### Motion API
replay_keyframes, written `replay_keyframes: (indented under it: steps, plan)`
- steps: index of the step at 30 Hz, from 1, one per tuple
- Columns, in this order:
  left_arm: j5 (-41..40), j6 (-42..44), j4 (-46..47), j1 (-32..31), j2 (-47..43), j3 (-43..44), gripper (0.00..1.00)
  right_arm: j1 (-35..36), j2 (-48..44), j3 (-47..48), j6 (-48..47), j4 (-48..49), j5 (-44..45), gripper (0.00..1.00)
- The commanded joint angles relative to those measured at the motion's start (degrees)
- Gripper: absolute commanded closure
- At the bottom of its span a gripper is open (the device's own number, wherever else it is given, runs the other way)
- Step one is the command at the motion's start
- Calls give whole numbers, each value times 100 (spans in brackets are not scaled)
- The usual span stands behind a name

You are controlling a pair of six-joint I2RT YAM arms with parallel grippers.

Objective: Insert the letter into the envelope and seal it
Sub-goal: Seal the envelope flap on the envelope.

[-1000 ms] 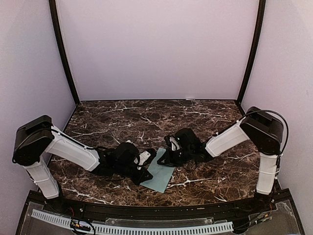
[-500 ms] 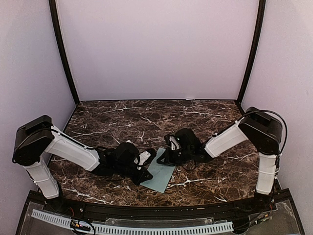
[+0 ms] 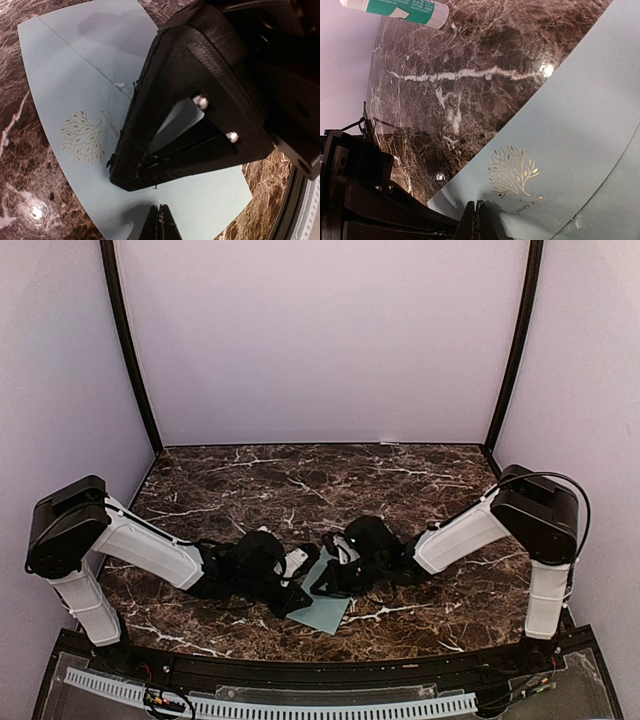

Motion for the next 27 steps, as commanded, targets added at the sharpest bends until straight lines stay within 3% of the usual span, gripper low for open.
replay_keyframes:
  steps: [1, 18, 25, 27]
  plan:
    - [-158, 70, -658, -21, 55, -136, 100, -67, 99, -105, -174, -966, 164, 100]
    - [-172, 71, -655, -21, 21, -144, 100, -796, 391, 154, -685, -1080, 555, 100]
    - [-121, 117, -1019, -21, -132, 261, 99, -795, -86, 261, -876, -718, -142, 100]
    - [-90, 195, -1307, -21, -305, 615, 93, -797, -408, 458, -978, -956, -198, 100]
